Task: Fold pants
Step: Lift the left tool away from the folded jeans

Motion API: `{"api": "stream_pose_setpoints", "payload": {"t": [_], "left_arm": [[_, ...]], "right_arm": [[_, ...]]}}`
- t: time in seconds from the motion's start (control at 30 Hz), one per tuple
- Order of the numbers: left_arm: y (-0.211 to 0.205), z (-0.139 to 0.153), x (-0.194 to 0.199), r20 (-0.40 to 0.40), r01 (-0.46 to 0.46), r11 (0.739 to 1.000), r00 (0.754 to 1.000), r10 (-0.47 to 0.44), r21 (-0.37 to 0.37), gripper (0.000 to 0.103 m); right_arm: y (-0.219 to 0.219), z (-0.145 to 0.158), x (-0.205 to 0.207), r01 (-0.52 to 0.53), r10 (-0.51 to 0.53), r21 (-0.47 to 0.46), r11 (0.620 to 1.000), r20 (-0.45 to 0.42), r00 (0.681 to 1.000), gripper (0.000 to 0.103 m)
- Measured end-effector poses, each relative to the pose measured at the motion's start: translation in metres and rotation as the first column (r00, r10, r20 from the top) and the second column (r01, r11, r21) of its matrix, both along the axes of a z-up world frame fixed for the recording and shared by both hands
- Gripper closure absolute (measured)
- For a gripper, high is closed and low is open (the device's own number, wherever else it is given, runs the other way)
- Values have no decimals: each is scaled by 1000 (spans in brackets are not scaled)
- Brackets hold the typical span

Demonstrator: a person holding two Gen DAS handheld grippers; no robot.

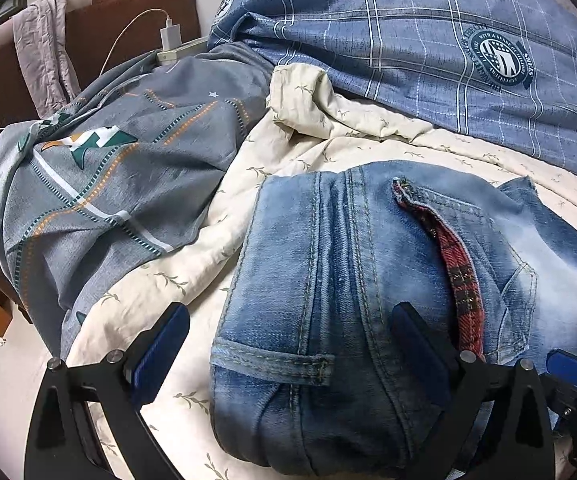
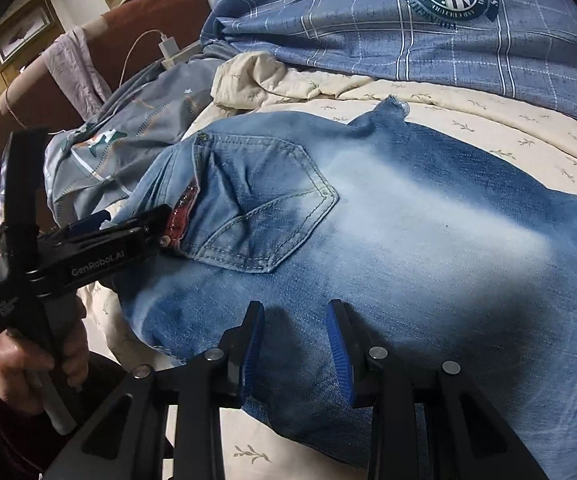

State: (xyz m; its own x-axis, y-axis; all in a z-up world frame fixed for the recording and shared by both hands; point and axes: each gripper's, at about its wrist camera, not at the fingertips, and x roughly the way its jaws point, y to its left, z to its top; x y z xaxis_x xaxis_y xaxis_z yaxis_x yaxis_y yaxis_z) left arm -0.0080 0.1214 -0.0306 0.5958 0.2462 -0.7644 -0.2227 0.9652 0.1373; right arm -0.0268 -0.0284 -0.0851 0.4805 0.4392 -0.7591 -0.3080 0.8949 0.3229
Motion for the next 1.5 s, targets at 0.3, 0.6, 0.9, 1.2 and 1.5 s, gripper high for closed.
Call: {"api": "stream_pose_setpoints", "payload": {"t": [0.3,0.6,0.9,1.2,1.5], "left_arm": [[0,0,0,1,-7,1000,1000,7,10,1],[-6,1,-1,7,-10,998,1000,10,55,1],[-6,0,-1,36,-20,997,999,17,73,0],[-8,-1,-2,36,-21,997,999,19,74,0],[-8,-1,-2,34,-23,997,999,21,69,0]], "right_arm": [[2,1,-2,-21,21,-24,999,-8,1000,67],[3,1,-2,-37,37,-35,999,-9,999,67],[4,1,-2,-53,53,-36,998,-8,999,67],[5,1,-2,-51,51,-41,998,-6,999,67],[4,1,-2,-51,51,-42,998,-6,999,67]]}}
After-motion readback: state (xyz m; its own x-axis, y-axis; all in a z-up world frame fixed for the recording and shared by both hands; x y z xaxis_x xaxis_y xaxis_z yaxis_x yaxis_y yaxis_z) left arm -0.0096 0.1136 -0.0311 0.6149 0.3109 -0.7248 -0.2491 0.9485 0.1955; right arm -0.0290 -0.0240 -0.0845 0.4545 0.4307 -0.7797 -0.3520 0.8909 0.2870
